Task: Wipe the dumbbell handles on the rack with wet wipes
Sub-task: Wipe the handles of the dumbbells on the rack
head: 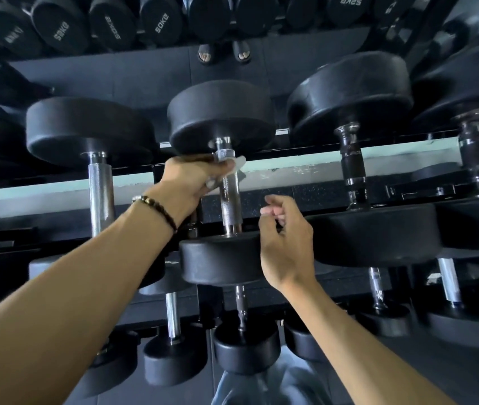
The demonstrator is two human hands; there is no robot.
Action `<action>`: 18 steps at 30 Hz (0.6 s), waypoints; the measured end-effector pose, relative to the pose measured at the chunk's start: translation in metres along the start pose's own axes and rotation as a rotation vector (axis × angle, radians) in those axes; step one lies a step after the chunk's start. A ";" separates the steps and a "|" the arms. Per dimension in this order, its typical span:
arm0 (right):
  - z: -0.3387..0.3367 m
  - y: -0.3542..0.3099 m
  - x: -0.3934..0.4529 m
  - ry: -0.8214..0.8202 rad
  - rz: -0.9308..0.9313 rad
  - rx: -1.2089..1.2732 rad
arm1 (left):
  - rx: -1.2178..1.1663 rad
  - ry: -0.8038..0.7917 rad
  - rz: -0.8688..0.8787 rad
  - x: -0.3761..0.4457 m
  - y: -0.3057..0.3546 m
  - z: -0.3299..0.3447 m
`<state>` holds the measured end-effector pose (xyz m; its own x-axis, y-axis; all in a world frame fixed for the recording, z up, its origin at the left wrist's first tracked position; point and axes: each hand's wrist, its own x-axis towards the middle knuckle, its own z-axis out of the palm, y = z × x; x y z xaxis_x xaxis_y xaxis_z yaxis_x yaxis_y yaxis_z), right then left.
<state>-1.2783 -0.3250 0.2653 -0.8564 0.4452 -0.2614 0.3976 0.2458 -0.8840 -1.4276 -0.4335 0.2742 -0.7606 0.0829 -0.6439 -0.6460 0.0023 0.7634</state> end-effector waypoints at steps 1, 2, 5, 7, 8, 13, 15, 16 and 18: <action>0.000 0.000 0.000 0.006 -0.004 0.000 | -0.016 0.016 -0.011 -0.002 -0.004 -0.001; 0.000 -0.001 -0.001 0.012 -0.011 0.000 | -0.013 0.022 -0.037 -0.008 -0.010 -0.003; 0.001 -0.002 -0.001 0.025 -0.017 -0.014 | -0.045 -0.007 -0.070 -0.024 -0.020 -0.002; 0.001 -0.001 -0.001 0.019 -0.024 -0.016 | -0.123 0.049 -0.032 -0.012 -0.012 0.004; 0.001 -0.001 -0.002 0.015 -0.026 -0.014 | -0.170 0.110 -0.032 -0.003 -0.006 0.007; -0.001 -0.001 -0.001 0.010 -0.017 -0.002 | -0.194 0.073 -0.116 0.000 -0.015 0.006; -0.001 -0.002 0.000 0.014 -0.013 -0.002 | -0.134 -0.045 -0.113 -0.016 -0.017 0.006; -0.001 -0.003 -0.001 0.011 -0.009 -0.001 | -0.153 -0.065 -0.108 -0.018 -0.014 0.008; -0.001 -0.005 -0.002 -0.005 -0.007 0.007 | -0.240 0.019 -0.087 -0.004 -0.004 0.012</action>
<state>-1.2783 -0.3266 0.2702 -0.8606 0.4396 -0.2570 0.3892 0.2425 -0.8887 -1.4210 -0.4214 0.2739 -0.7013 0.0738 -0.7090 -0.7040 -0.2281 0.6726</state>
